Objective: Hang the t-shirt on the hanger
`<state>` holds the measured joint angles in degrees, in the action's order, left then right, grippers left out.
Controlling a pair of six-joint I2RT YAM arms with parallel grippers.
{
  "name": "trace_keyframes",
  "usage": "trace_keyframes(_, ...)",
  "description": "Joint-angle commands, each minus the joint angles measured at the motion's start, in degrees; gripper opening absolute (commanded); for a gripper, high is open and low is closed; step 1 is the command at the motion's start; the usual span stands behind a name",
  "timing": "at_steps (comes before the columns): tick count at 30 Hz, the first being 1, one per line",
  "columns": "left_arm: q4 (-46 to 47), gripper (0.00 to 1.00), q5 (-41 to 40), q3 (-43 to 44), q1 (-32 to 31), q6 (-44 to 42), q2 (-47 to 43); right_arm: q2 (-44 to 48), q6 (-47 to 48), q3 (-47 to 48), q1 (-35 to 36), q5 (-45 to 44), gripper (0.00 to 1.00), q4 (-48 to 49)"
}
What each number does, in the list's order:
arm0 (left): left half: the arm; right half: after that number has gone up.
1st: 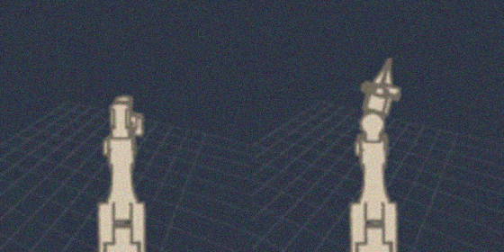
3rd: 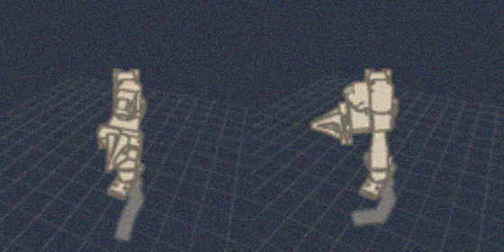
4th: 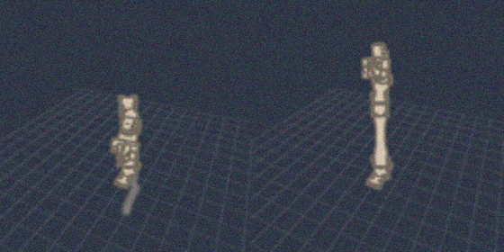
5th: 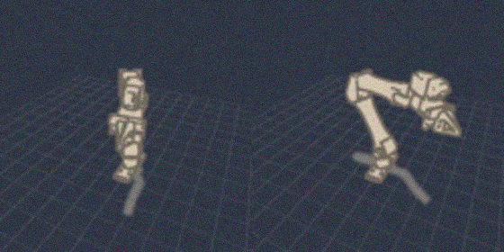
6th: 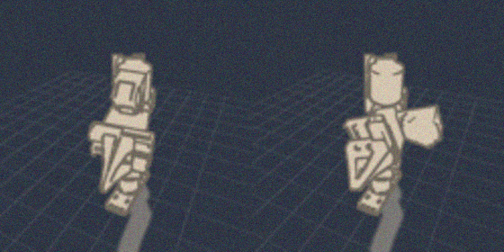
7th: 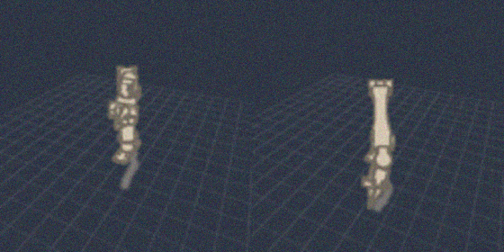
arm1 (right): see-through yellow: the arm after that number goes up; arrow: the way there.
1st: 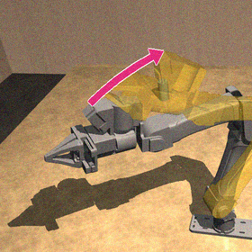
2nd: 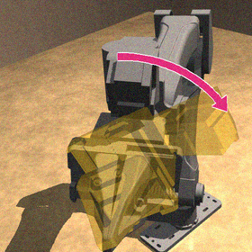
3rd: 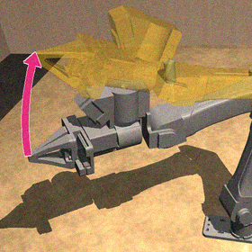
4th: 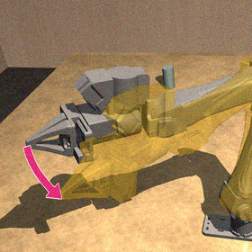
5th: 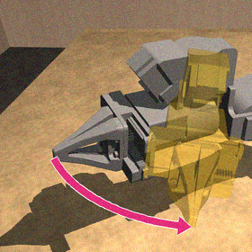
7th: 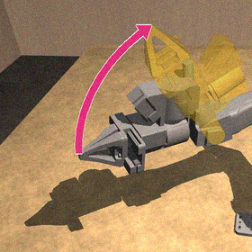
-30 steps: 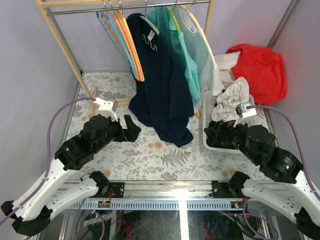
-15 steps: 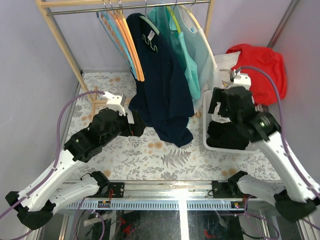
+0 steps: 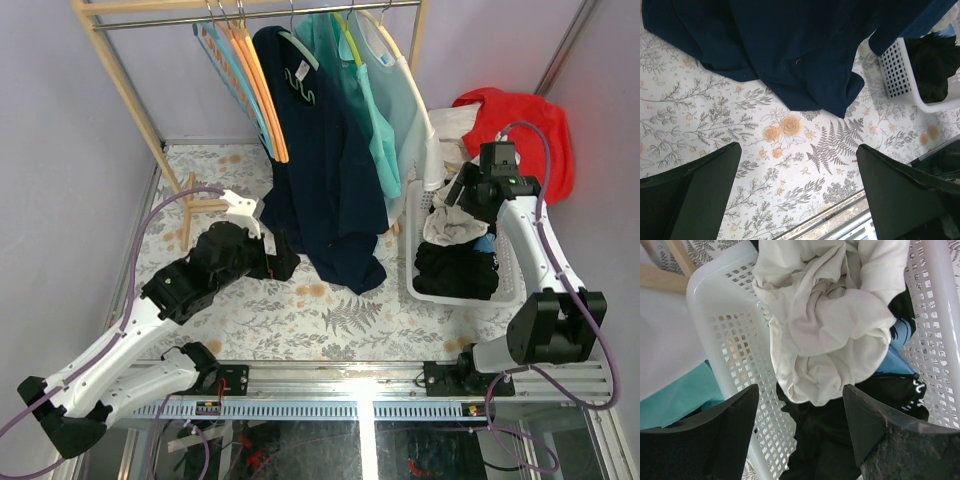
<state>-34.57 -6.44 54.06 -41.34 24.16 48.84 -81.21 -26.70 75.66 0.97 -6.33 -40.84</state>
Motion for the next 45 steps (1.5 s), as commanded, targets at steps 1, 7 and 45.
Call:
trace_keyframes(1,4.23,1.00,1.64,-2.62,0.38,0.55,-1.69,-2.94,-1.21,0.26,-1.14,0.58,0.75,4.01)
trace_keyframes(7,4.06,1.00,1.71,-4.16,0.38,0.81,-2.86,-8.59,-2.63,1.51,-1.96,-1.60,0.72,6.32)
trace_keyframes(45,6.36,1.00,24.45,10.98,0.34,-3.31,-0.42,22.80,-2.57,26.36,-0.97,44.18,0.00,-4.56)
